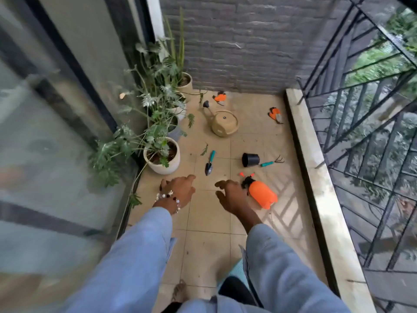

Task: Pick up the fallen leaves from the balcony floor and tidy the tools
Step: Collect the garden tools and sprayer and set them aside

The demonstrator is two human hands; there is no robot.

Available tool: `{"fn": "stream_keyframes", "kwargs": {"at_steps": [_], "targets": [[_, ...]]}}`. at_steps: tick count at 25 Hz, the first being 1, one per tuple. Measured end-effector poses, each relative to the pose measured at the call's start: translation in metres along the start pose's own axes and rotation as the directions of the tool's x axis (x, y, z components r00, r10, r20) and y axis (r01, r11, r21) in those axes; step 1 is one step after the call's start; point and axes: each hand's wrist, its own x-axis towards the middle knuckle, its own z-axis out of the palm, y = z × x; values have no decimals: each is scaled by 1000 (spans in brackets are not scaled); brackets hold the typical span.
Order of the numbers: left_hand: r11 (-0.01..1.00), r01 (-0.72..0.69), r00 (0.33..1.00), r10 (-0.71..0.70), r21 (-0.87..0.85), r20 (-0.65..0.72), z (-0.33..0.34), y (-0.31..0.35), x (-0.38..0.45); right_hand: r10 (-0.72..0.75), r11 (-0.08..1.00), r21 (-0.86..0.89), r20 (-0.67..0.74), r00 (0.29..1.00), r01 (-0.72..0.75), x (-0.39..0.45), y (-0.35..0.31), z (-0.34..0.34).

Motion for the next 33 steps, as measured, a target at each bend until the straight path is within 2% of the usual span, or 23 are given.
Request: {"fn": "stream_keyframes", "kwargs": {"at_steps": [2,7,12,15,18,24,33], "targets": [[998,-60,998,60,-2,16,-26,-9,44,37,998,51,-60,998,-34,29,-9,-16],[989,-141,988,139,38,64,-55,13,128,186,978,120,-107,977,-174,85,7,-54],[987,-145,976,132,68,173,-67,41,238,313,937,185,-61,948,-297,180,50,-93],[994,-98,980,90,38,175,-90,61,296,297,940,187,-27,955,-286,238,72,-131],[995,-99,983,99,-6,153,-115,83,361,313,932,208,-54,948,-296,310,101,-167],[998,-65,984,67,-21,165,-144,102,465,347,902,285,-33,937,-324,424,138,-199],[998,-60,969,64,-27,238,-198,133,670,329,923,221,-26,944,-316,597,191,-277]]}}
